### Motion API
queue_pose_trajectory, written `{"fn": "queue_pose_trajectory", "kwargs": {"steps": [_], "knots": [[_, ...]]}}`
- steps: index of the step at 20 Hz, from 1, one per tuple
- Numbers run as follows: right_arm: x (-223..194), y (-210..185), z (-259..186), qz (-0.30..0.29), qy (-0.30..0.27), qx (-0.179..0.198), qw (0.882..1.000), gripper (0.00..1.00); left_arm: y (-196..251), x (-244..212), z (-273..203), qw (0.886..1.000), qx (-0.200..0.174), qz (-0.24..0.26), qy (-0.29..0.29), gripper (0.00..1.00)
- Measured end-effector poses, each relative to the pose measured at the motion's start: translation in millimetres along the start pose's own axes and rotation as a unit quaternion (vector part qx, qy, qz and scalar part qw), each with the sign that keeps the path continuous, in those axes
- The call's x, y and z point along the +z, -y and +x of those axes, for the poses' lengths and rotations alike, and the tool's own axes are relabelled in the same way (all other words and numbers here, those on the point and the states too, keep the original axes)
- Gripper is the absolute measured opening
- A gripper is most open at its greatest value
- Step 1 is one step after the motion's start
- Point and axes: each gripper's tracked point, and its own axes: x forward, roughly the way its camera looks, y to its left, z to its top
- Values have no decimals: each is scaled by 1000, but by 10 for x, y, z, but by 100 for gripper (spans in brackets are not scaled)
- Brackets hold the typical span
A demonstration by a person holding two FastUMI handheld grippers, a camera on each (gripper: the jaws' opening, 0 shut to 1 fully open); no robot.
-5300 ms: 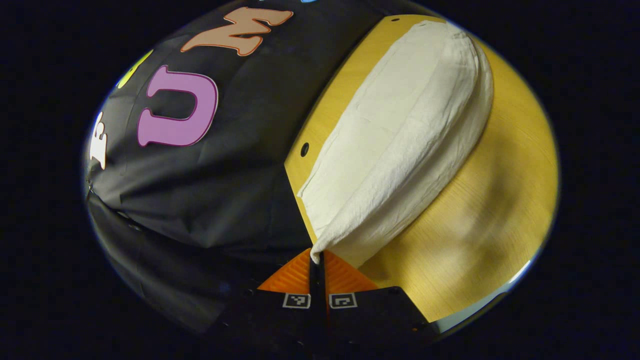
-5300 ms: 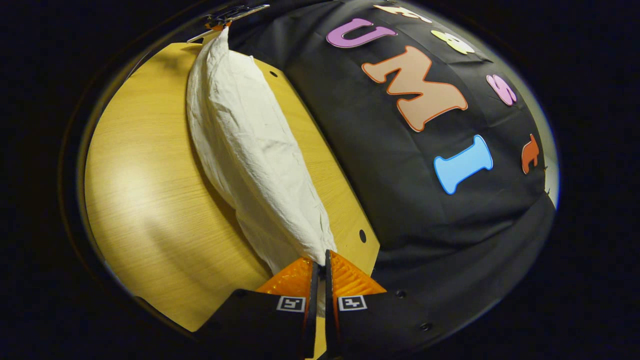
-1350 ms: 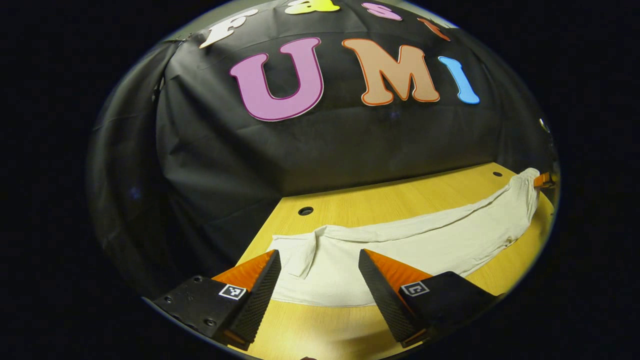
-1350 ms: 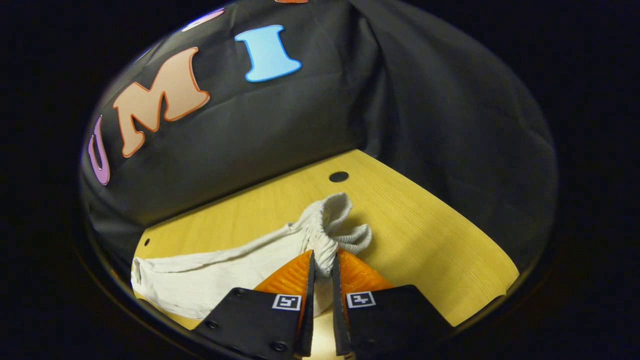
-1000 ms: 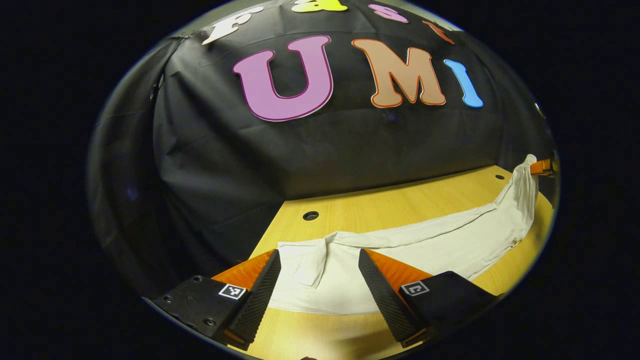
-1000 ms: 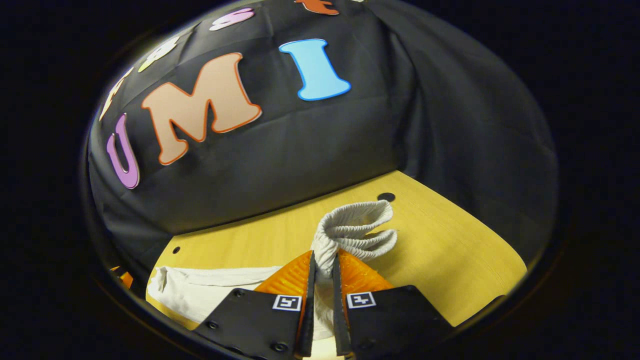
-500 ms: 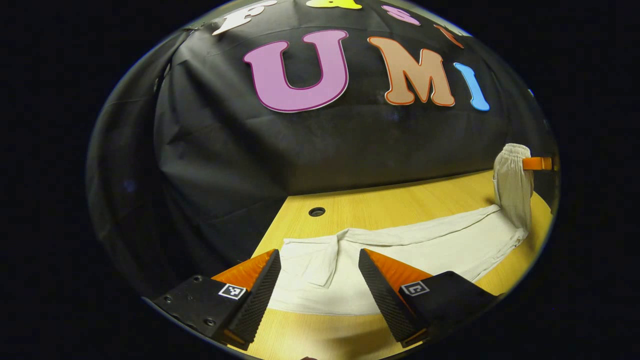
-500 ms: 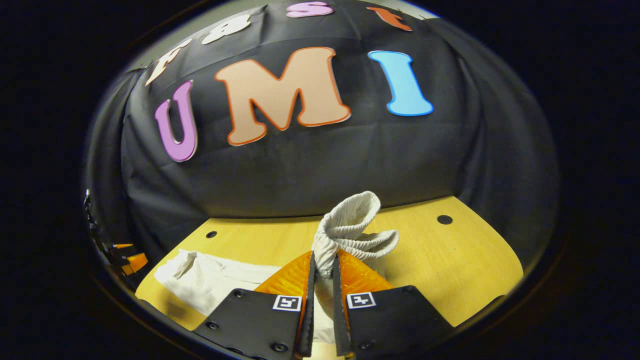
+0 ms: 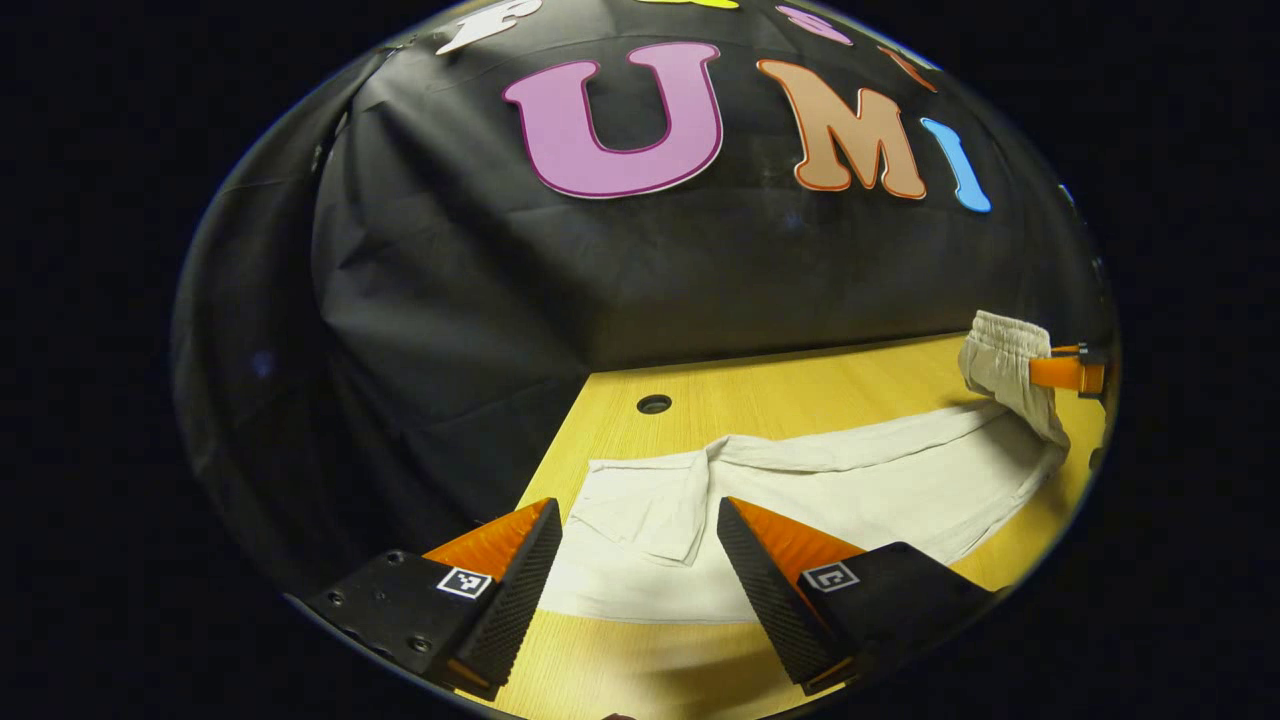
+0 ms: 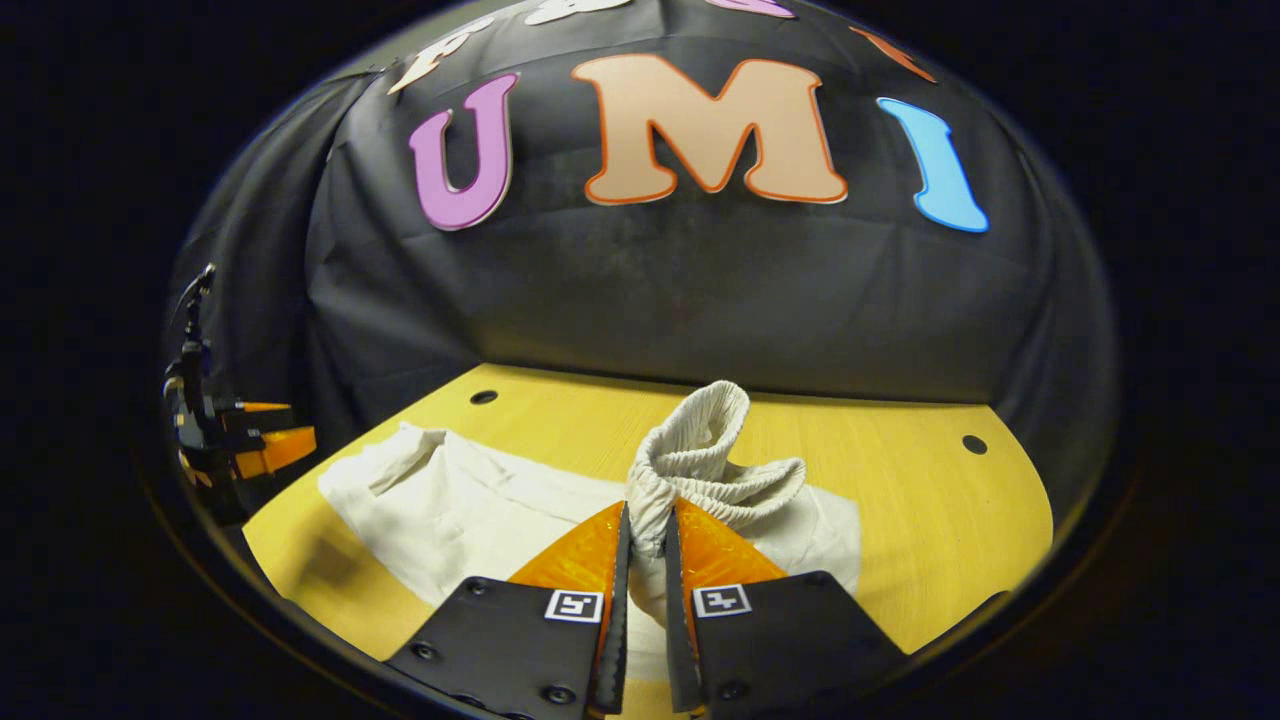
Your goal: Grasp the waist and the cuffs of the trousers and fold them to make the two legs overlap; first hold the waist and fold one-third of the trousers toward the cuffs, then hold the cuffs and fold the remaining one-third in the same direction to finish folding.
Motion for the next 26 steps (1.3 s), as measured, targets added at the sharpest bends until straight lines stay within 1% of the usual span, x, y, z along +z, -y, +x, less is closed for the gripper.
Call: {"fn": "queue_pose_trajectory", "kwargs": {"steps": [1,2,3,4,5,6,7,8,9,11,18,20,22,24,26], "knots": [[-6,-8,-15,-12,-14,7,1000,19,-11,-46,23,1000,-2,-2,-6,96],[-9,-14,-21,-27,-30,13,999,13,-33,-96,49,1000,-3,-3,-12,96],[6,-11,-31,-44,-42,17,998,19,-53,-129,77,1000,-4,-5,-16,96],[28,-10,-25,-62,-52,24,996,13,-66,-164,118,1000,-4,-7,-20,96],[70,-20,-38,-75,-58,34,995,22,-72,-203,155,1000,-6,-8,-24,96],[129,22,-52,-85,-61,41,994,22,-84,-250,180,1000,-9,-11,-27,96],[197,49,-72,-89,-57,51,993,41,-92,-283,217,999,-13,-16,-26,96],[268,125,-79,-95,-51,53,993,53,-85,-329,268,999,-17,-21,-30,96],[320,185,-92,-96,-47,55,993,68,-89,-399,312,999,-19,-23,-39,96],[295,287,-111,-98,-52,54,992,99,-108,-527,430,998,-19,-26,-54,96],[300,203,-109,-111,-60,47,991,98,-350,-998,754,993,25,-64,-94,97],[303,209,-117,-108,-64,42,991,98,-353,-1119,767,991,23,-75,-110,96],[310,226,-132,-103,-67,37,992,98,-345,-1084,792,992,15,-82,-97,98],[292,228,-133,-97,-71,34,992,98,-326,-1088,751,992,7,-79,-101,96],[293,247,-148,-97,-75,30,992,98,-349,-1054,729,991,-9,-73,-108,83]]}}
